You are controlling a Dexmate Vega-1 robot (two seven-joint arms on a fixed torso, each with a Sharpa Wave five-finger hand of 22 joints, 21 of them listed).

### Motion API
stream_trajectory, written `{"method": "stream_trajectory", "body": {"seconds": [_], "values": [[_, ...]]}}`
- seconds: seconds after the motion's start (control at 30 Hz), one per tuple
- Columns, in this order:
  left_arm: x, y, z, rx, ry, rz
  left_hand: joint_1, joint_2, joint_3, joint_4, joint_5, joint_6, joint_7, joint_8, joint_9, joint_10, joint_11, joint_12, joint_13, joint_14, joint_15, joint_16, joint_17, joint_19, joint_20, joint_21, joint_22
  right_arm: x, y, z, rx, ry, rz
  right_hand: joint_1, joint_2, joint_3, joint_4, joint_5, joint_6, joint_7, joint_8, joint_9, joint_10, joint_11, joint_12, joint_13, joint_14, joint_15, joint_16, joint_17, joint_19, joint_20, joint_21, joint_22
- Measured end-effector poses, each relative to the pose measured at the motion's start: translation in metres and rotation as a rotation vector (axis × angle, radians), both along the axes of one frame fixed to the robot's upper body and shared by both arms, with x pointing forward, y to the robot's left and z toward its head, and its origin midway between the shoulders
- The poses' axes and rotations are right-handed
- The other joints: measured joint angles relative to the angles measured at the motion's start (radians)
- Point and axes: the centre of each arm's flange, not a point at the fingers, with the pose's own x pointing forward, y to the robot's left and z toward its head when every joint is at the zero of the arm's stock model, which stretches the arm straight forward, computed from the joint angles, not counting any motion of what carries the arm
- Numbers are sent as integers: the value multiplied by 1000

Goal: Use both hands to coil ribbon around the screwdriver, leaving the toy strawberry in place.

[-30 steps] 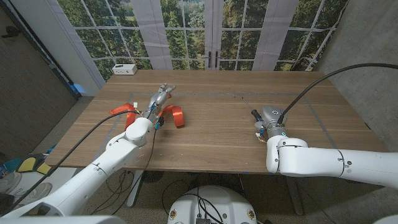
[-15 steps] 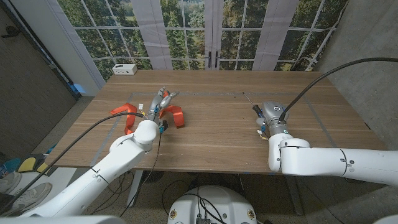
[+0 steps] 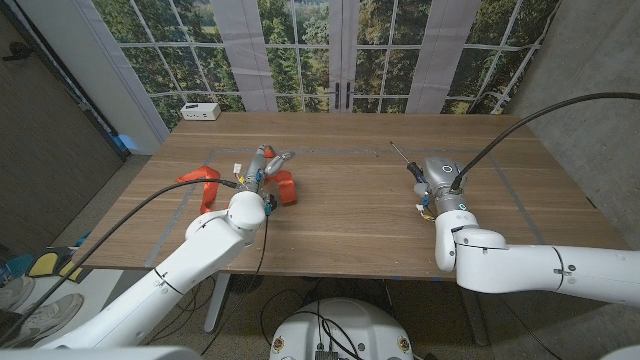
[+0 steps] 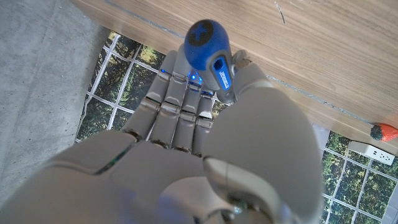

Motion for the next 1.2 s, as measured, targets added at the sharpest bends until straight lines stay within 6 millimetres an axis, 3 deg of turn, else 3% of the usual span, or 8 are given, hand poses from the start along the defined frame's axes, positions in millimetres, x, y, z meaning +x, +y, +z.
{"method": "stream_trajectory", "body": {"seconds": [0.17, 0.37, 0.57, 0.9, 1.2], "values": [[-5, -7, 2, 18, 33, 37, 49, 7, 10, 4, 0, -22, 15, -8, 1, -35, 17, -12, 7, -49, 17, -9, 4, -44, -2, -24, 2, 1, -3, 2, -3, -6, 8, 0, 0, 0, 0, 0, 0, 0, -3, 0, 0, 0, 0, 0, 1, -1, -8, 4, -9, -2, 5, 0], [-12, -17, 7, 32, 55, 60, 122, 39, 17, 11, 0, -22, 47, -19, 5, -39, 34, -26, 26, -99, 43, -12, 9, -47, -2, -73, 11, 5, -8, 4, -4, -10, 22, 3, -3, 0, 0, -1, 0, 0, -4, 0, 0, 0, 0, 0, 1, -1, -8, 9, -9, -2, 9, 0], [-18, -28, 11, 38, 72, 63, 169, 65, 21, 15, 5, -22, 47, -23, 10, -40, 38, -26, 47, -95, 47, -16, 17, -47, -2, -108, 20, 9, -11, 7, -10, -12, 43, 5, -5, -4, 4, -3, 0, 0, -7, -1, -4, -4, 0, 1, 1, 0, -15, 12, -16, -2, 16, 0], [-20, -38, 11, 35, 138, 74, 178, 74, 20, 21, 5, -24, 49, -23, 15, -39, 69, -26, 58, -97, 56, -16, 23, -47, -2, -115, 29, 14, -17, 10, -19, -8, 66, 8, -8, -4, 4, 0, 3, -4, -11, 5, -4, -4, 0, 1, 6, -2, -23, 17, -18, -4, 27, 0], [-20, -45, 4, 23, 200, 87, 187, 121, 22, 32, 16, -24, 49, -18, 15, -38, 71, -26, 67, -97, 56, -9, 25, -47, -2, -115, 34, 18, -26, 12, -19, -5, 65, 8, -8, -7, 7, 0, 3, -4, -14, 5, -4, -4, 6, 1, 8, -1, -30, 21, -22, -7, 42, 0]]}}
